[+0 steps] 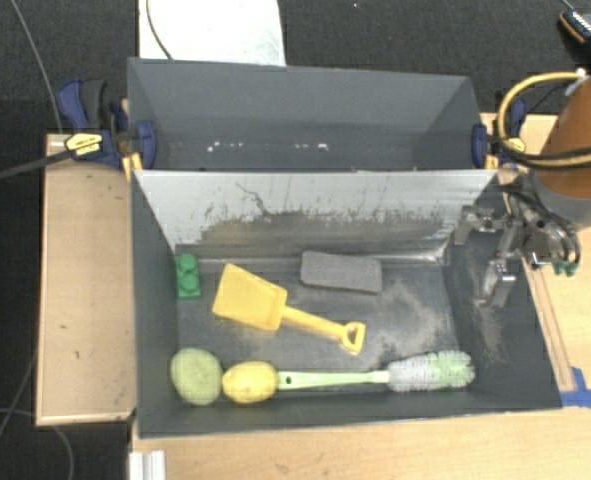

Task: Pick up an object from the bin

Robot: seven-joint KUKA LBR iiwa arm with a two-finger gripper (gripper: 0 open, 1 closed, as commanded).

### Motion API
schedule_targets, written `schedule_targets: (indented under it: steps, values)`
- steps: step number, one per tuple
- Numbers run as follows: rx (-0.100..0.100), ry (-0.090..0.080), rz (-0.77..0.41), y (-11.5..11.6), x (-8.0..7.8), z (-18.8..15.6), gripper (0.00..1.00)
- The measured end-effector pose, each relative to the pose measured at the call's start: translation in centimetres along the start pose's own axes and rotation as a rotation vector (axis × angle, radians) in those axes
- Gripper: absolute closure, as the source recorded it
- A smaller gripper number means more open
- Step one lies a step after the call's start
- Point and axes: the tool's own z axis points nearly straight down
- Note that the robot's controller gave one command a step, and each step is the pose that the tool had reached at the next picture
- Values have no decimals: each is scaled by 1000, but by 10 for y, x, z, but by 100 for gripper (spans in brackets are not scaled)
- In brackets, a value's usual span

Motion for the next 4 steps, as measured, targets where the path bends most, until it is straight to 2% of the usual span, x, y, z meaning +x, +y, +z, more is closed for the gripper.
schedule_targets:
  steps: [1, 2, 3, 4]
  values:
    - [2, -7, -6, 1, -2, -4, 0]
    - [3, -10, -312, 53, 50, 98, 0]
    - [9, -18, -596, 78, 62, 62, 0]
    - [-1, -5, -499, 108, 82, 108, 0]
